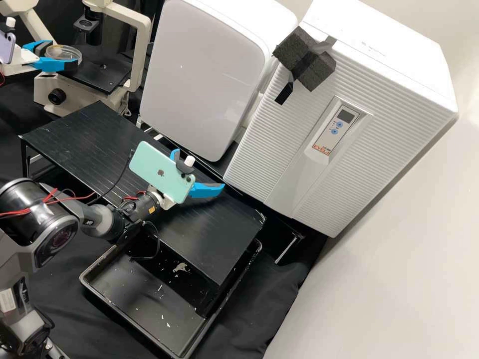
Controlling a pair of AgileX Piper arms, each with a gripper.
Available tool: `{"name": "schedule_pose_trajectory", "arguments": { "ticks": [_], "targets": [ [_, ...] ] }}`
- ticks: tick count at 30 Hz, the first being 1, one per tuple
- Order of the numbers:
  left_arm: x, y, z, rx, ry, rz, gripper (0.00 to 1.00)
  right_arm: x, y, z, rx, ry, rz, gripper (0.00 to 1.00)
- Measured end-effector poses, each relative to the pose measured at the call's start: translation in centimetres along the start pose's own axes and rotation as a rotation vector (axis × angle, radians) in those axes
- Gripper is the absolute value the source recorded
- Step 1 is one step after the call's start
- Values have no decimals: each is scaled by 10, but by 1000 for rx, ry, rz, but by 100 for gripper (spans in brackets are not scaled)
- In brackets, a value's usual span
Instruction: Place the petri dish on the bench
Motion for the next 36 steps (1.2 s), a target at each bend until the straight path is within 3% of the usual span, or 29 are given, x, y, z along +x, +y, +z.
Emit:
{"name": "schedule_pose_trajectory", "arguments": {
  "ticks": [11,20,23,32,36],
  "targets": [
    [-1,1,7,3,-18,-3,0,0,0,0,0,0,0,100],
    [-8,8,43,13,-141,3,0,0,0,0,0,0,0,100],
    [-11,3,55,28,-191,-17,0,0,0,0,0,0,0,100],
    [-32,-10,113,137,-449,-76,0,0,0,0,0,0,0,100],
    [-40,-17,138,165,-549,-95,0,0,0,0,0,0,0,100]
  ]
}}
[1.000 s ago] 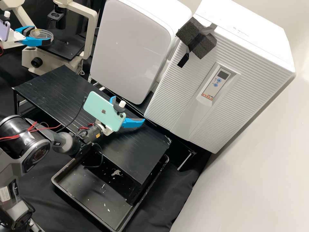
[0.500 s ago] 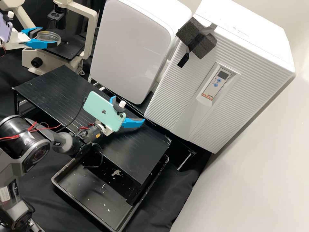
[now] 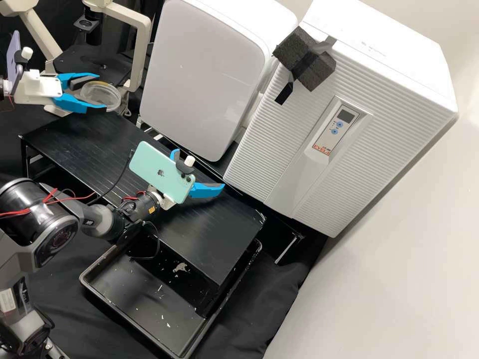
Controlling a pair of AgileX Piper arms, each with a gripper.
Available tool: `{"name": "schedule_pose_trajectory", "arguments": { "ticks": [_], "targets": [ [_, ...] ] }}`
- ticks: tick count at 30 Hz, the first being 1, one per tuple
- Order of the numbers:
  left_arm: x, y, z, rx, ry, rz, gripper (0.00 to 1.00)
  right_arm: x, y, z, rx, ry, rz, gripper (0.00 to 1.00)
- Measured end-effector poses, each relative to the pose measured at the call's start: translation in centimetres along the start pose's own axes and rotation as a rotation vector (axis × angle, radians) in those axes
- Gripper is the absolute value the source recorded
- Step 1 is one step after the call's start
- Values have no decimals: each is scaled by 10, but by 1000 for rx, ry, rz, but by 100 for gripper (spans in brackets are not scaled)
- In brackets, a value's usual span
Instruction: Place the petri dish on the bench
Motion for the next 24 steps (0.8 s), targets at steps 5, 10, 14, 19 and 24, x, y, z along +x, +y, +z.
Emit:
{"name": "schedule_pose_trajectory", "arguments": {
  "ticks": [5,10,14,19,24],
  "targets": [
    [6,-6,27,1,-129,-44,0,0,0,0,0,0,0,100],
    [18,-14,42,-28,-211,-84,0,0,0,0,0,0,0,100],
    [35,-21,50,-48,-254,-110,0,0,0,0,0,0,0,100],
    [50,-27,62,-39,-285,-136,0,0,0,0,0,0,0,100],
    [60,-30,68,-27,-295,-157,0,0,0,0,0,0,0,100]
  ]
}}
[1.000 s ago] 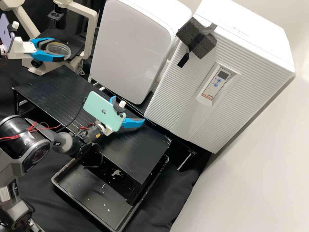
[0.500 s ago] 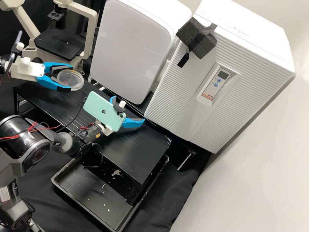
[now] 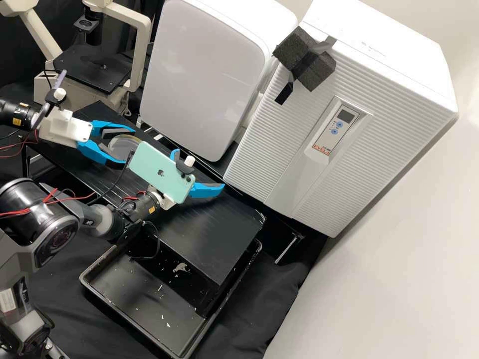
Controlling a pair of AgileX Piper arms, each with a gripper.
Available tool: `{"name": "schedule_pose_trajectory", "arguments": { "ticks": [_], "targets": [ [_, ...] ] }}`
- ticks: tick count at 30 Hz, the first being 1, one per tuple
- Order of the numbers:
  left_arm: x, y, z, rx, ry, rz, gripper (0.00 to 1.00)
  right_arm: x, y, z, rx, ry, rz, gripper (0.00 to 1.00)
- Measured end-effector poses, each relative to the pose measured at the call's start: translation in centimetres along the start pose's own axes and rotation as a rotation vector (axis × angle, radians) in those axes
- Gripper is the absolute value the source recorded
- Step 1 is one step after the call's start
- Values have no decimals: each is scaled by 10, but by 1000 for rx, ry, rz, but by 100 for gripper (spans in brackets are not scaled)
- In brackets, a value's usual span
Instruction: Place the petri dish on the bench
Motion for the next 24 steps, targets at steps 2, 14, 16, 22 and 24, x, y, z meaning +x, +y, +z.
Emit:
{"name": "schedule_pose_trajectory", "arguments": {
  "ticks": [2,14,16,22,24],
  "targets": [
    [4,0,0,4,-4,-4,0,0,0,0,0,0,0,100],
    [24,-5,-6,7,-3,-22,0,0,0,0,0,0,0,100],
    [26,-8,-5,6,-9,-31,0,0,0,0,0,0,0,100],
    [31,-18,-2,-1,-19,-60,0,0,0,0,0,0,0,100],
    [33,-18,0,0,-25,-60,0,0,0,0,0,0,0,100]
  ]
}}
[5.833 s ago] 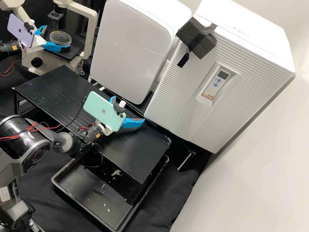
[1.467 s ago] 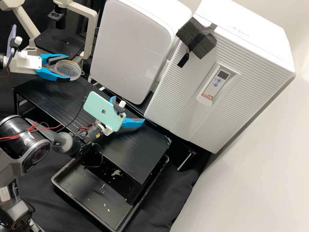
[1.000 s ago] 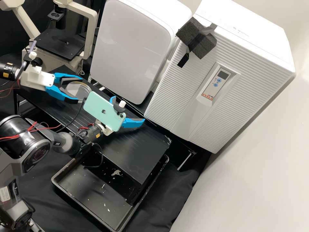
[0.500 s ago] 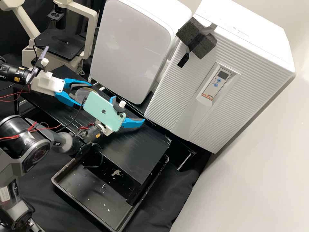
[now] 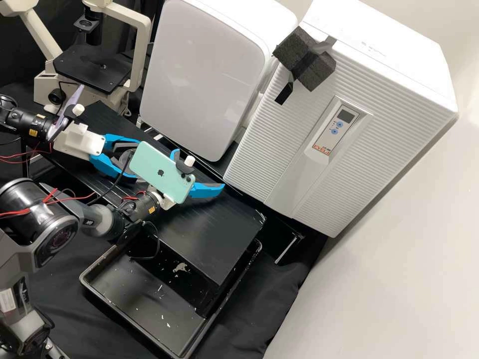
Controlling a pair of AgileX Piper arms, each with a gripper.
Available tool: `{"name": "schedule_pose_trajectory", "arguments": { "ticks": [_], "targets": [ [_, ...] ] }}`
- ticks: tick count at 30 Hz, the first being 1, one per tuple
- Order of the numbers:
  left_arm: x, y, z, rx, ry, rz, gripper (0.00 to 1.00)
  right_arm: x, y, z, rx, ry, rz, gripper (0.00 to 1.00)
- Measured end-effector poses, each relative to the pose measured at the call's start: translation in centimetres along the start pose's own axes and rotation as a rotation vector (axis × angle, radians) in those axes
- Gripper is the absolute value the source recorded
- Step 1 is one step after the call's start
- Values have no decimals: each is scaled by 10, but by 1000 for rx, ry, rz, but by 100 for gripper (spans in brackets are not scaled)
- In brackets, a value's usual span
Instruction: Place the petri dish on the bench
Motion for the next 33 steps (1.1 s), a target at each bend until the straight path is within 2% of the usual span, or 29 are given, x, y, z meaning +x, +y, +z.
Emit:
{"name": "schedule_pose_trajectory", "arguments": {
  "ticks": [6,7,23,33],
  "targets": [
    [5,-1,2,5,-4,3,0,0,0,0,0,0,0,100],
    [6,-2,1,7,-4,1,100,0,0,0,0,0,0,100],
    [15,-7,-11,-1,32,16,100,0,0,0,0,0,0,100],
    [4,-7,-23,-14,59,28,100,0,0,0,0,0,0,100]
  ]
}}
